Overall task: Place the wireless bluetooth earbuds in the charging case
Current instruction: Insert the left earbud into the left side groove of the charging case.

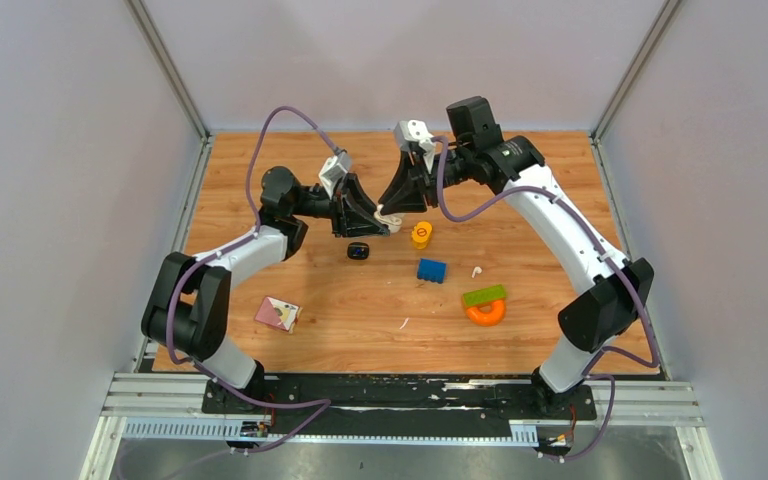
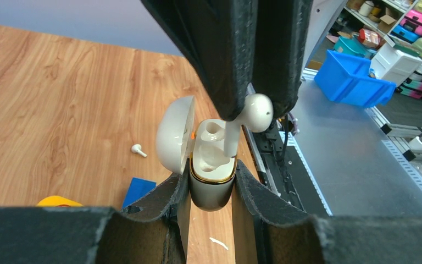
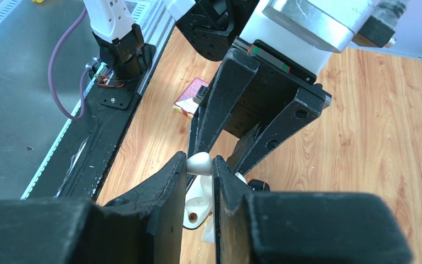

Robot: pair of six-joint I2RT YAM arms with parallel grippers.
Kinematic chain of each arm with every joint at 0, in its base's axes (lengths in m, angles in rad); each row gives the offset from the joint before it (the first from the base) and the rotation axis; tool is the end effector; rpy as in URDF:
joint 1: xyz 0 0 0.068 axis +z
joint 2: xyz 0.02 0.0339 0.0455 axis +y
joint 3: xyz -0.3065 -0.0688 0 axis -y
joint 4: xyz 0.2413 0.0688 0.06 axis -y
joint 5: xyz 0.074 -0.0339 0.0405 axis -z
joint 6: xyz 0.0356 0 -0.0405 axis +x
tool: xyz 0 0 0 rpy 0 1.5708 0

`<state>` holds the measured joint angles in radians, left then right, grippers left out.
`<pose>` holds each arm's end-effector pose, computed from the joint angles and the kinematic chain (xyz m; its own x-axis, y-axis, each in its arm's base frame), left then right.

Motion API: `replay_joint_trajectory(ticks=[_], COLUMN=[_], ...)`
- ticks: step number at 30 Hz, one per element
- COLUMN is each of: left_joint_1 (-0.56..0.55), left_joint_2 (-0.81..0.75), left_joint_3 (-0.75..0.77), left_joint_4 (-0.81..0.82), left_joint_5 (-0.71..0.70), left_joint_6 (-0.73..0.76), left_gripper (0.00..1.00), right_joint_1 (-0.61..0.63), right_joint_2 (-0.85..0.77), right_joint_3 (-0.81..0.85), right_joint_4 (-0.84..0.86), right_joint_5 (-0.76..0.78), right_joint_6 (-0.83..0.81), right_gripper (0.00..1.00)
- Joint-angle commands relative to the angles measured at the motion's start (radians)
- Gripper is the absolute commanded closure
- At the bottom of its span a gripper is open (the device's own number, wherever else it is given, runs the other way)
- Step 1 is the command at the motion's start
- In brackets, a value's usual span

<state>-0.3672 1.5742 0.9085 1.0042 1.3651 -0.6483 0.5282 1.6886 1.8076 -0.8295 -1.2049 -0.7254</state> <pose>0.2904 -0.1490 0.3451 -0.3176 -0.0100 -0.9482 0.9326 -0.1843 -0.3104 0.2892 0.2072 0.4495 0.1037 -0.2143 -0.9712 -0.9661 -0.2538 -0.0472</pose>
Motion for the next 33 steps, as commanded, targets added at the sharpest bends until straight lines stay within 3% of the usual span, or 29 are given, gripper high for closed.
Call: replay_joint_trajectory(ticks=[1,24,33], left_joint_1=[-0.01,-0.012,-0.012], left_joint_2=[-0.054,-0.047,-0.047], left_joint_3=[0.033,0.042,0.04], left_joint_4=[0.004,0.001,0.01], left_joint_5=[0.016,0.003,0.005], left_joint_6=[0.022,0.019,0.021], left_gripper=[1.0,1.0,1.0], right_joint_1=[0.008,0.013,0.019], right_joint_2=[0.014,0.029,0.034], right_joint_3=[0.04,0.061,0.067], right_joint_4=[0.0,-0.097,-0.09], right_joint_5=[-0.013,0.017,0.085], right_joint_6=[-0.038,-0.141,-0.167], right_gripper=[0.79,0.79,0.67])
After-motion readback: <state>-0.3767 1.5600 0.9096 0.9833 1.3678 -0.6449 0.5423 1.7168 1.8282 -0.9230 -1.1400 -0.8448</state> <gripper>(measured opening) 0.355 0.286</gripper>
